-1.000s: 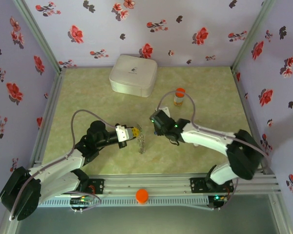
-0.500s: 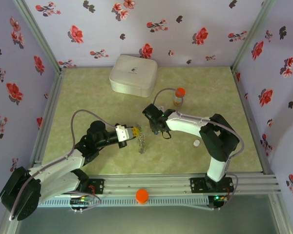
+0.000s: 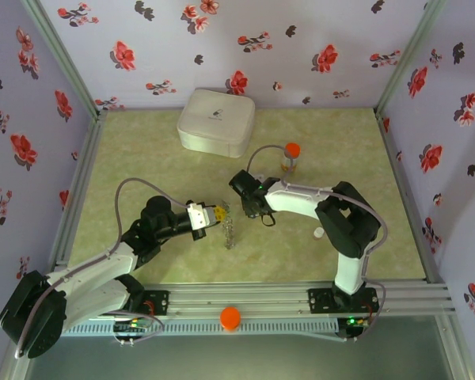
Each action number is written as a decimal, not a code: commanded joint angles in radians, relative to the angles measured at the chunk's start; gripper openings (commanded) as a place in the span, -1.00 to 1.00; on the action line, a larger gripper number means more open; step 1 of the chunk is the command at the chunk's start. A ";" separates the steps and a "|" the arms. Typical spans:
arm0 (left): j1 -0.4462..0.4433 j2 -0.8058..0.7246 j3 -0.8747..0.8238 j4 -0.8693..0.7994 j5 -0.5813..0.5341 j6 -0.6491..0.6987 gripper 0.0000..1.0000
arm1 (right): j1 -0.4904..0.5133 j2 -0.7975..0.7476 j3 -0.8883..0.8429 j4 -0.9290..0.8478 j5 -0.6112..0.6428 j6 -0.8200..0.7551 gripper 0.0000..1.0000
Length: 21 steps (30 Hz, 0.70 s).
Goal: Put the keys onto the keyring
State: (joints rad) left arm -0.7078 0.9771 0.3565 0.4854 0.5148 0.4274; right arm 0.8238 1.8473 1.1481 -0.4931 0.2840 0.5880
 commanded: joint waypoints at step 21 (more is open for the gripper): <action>-0.007 -0.010 0.007 0.036 -0.009 0.027 -1.00 | -0.012 0.039 0.059 -0.031 0.044 0.019 -0.72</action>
State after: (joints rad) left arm -0.7078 0.9771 0.3565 0.4854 0.5148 0.4282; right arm 0.8215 1.8759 1.1797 -0.4995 0.2958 0.5880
